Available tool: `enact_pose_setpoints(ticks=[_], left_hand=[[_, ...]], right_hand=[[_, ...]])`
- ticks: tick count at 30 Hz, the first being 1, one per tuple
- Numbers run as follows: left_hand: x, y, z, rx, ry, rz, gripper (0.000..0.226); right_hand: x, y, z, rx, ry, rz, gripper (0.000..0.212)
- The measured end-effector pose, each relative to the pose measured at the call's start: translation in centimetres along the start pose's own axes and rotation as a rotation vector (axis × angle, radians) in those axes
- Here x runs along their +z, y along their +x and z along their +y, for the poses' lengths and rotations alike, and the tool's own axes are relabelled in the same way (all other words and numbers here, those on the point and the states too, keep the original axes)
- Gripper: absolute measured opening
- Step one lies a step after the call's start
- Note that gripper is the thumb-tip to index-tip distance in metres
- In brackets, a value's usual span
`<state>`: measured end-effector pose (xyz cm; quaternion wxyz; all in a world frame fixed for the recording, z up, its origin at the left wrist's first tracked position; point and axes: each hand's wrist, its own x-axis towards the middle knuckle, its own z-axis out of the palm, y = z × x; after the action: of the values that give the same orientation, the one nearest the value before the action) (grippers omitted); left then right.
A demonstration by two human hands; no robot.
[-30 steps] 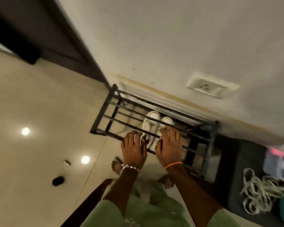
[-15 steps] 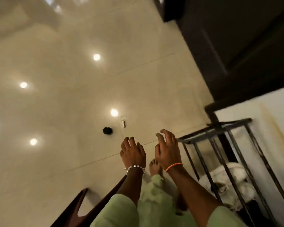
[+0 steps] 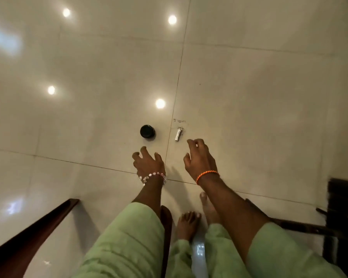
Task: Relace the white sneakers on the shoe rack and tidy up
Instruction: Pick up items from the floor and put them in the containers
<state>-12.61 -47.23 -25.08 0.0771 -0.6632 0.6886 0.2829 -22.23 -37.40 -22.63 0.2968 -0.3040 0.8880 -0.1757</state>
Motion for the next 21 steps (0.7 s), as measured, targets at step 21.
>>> enact_pose_setpoints(ticks=[21], left_hand=[[9.2,14.3,-2.4,0.168,-0.083,-0.016,0.064]], right_hand=[[13.6,12.6,3.4,0.076,0.047,0.089,0.044]])
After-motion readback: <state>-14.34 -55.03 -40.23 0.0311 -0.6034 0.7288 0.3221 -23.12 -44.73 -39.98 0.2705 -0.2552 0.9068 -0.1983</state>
